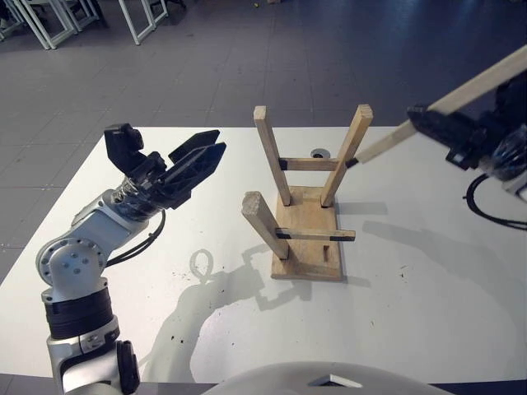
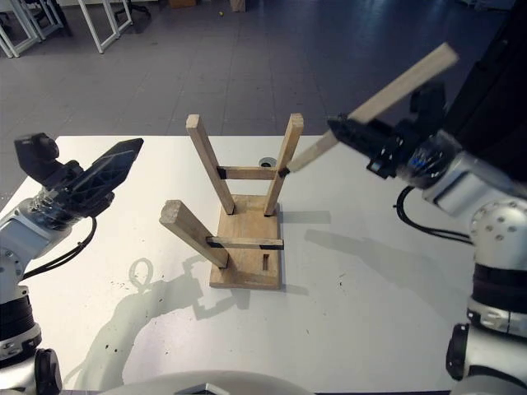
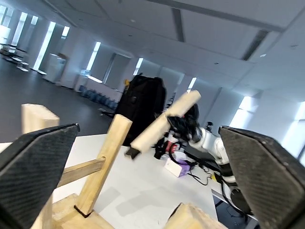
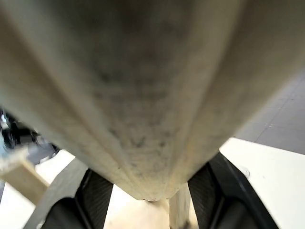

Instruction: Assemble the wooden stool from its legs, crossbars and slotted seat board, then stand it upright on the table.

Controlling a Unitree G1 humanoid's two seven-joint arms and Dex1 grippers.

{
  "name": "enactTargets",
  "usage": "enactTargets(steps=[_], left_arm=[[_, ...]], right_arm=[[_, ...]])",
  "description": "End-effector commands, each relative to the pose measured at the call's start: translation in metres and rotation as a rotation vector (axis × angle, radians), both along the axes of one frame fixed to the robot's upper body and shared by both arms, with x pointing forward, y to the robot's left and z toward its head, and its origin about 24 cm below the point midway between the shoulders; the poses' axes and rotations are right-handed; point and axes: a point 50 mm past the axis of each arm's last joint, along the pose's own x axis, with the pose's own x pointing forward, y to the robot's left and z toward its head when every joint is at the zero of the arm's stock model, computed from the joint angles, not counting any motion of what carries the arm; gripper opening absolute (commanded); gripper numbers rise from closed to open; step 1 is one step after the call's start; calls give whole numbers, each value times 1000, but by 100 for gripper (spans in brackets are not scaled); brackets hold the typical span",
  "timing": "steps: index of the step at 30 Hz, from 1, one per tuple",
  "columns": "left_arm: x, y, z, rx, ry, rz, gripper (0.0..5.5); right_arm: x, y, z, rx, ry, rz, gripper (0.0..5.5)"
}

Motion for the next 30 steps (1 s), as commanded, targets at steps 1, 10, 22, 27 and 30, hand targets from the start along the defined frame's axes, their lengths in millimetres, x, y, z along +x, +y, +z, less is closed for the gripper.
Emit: enactTargets(steps=[1, 10, 22, 27, 30], left_arm=[[0, -3, -4, 37, 6, 25, 548], [0, -5, -7, 82, -9, 49, 548], [2, -7, -6, 87, 0, 31, 548], [-1, -9, -7, 93, 4, 29, 548], [-1, -8, -7, 98, 4, 36, 548]], right_arm=[[-14, -8, -43, -129, 29, 165, 203], [-34, 20, -80, -252, -124, 483, 203], [-36, 36, -97, -271, -160, 494, 203], [-34, 33, -94, -322, -190, 502, 203], [-29, 29, -85, -337, -204, 507, 203]])
